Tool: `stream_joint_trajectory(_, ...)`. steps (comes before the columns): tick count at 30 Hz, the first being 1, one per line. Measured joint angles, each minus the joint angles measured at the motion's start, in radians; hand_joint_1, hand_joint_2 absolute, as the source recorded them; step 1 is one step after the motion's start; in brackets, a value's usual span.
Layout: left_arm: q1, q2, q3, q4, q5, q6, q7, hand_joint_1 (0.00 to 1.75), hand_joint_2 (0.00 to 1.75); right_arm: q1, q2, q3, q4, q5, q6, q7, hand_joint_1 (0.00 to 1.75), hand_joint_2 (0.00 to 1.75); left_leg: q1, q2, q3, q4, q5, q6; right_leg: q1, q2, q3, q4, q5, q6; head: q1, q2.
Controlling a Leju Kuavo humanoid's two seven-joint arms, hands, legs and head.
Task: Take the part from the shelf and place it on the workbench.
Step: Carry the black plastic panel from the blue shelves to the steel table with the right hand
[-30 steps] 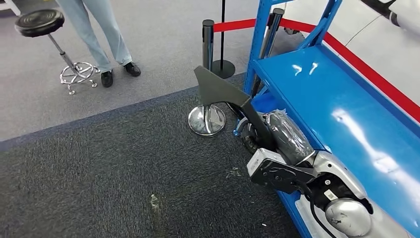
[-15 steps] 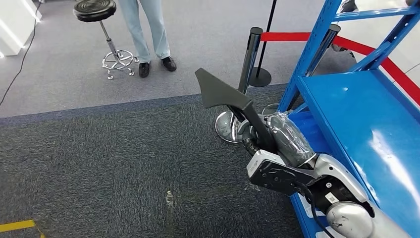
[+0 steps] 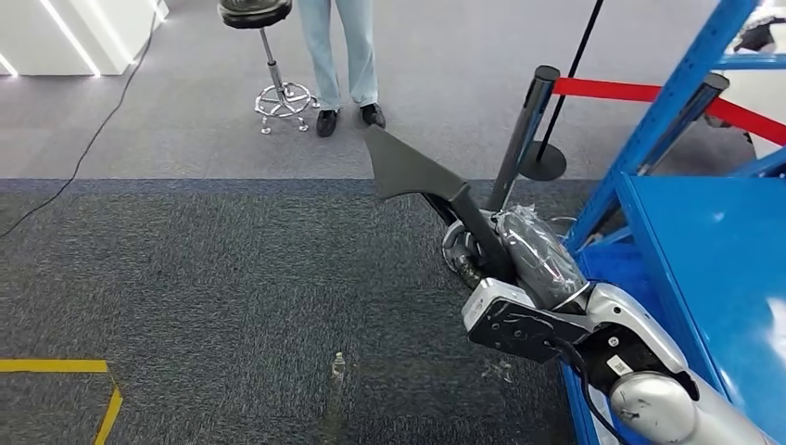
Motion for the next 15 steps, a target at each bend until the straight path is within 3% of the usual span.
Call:
stream_joint_trajectory(1,-0.001,0.001,0.000,0.000,0.000,0.000,0.000,0.00,1.75,0.000,0.000,0.000,0.000,0.000,0.000,0.000,1.75,1.75,-0.007,0.009,0.010,-0.023,-0.004,0.006,0.003,-0.012,0.006,-0.002,-0.003,0.004,0.000,0.000)
stream_joint_trajectory(3,-0.001,0.001,0.000,0.000,0.000,0.000,0.000,0.00,1.75,-0.001,0.000,0.000,0.000,0.000,0.000,0.000,1.75,1.75,-0.007,-0.012,0.021,-0.039,-0.010,0.016,0.005,-0.028,0.016,-0.005,-0.003,0.013,0.000,0.000)
stream_joint_trajectory(5,0.002,0.001,0.000,0.000,-0.001,-0.001,0.000,0.00,1.75,-0.003,0.000,0.000,0.000,-0.001,0.000,0.000,1.75,1.75,-0.001,-0.038,0.044,-0.055,-0.013,0.025,0.001,0.002,0.008,0.029,-0.009,0.019,0.001,0.000)
stream_joint_trajectory(6,0.003,0.001,0.000,0.000,-0.001,-0.001,0.000,0.00,1.75,-0.005,0.000,0.000,-0.001,-0.001,0.000,0.000,1.75,1.75,0.002,-0.049,0.058,-0.061,-0.015,0.030,-0.001,0.029,-0.016,0.073,-0.021,0.021,0.001,0.000)
stream_joint_trajectory(8,0.001,0.001,0.000,0.000,-0.002,-0.003,0.000,0.00,1.75,-0.005,0.000,0.000,-0.001,-0.001,0.000,0.001,1.75,1.75,0.006,-0.072,0.071,-0.063,-0.024,0.038,-0.004,0.078,-0.095,0.194,-0.064,0.026,0.004,0.000)
stream_joint_trajectory(10,-0.002,0.001,0.000,0.000,-0.004,-0.003,-0.001,0.00,1.75,-0.004,-0.001,0.000,-0.001,-0.001,0.000,0.002,1.75,1.75,0.009,-0.101,0.084,-0.062,-0.036,0.038,-0.009,0.090,-0.166,0.265,-0.098,0.033,0.007,0.000)
stream_joint_trajectory(11,-0.001,0.001,0.000,0.000,-0.004,-0.003,-0.001,0.00,1.75,-0.003,-0.001,0.000,-0.001,-0.001,0.000,0.002,1.75,1.75,0.011,-0.117,0.093,-0.060,-0.043,0.035,-0.013,0.091,-0.179,0.253,-0.088,0.037,0.007,0.000)
stream_joint_trajectory(12,0.000,0.001,0.000,0.000,-0.004,-0.003,-0.001,0.00,1.75,-0.003,-0.001,0.000,-0.001,-0.001,0.000,0.002,1.75,1.75,0.014,-0.132,0.103,-0.057,-0.052,0.030,-0.017,0.095,-0.176,0.212,-0.055,0.042,0.008,0.000)
stream_joint_trajectory(14,0.002,0.002,0.000,0.000,-0.004,-0.003,-0.001,0.00,1.75,-0.003,-0.001,0.001,0.000,-0.001,0.000,0.002,1.75,1.75,0.020,-0.159,0.112,-0.042,-0.073,0.016,-0.030,0.131,-0.155,0.091,0.045,0.054,0.011,0.000)
stream_joint_trajectory(15,0.001,0.002,0.000,0.000,-0.004,-0.003,-0.001,0.00,1.75,-0.003,-0.001,0.001,0.000,-0.001,0.001,0.002,1.75,1.75,0.023,-0.173,0.109,-0.035,-0.083,0.009,-0.033,0.149,-0.148,0.049,0.078,0.054,0.013,0.000)
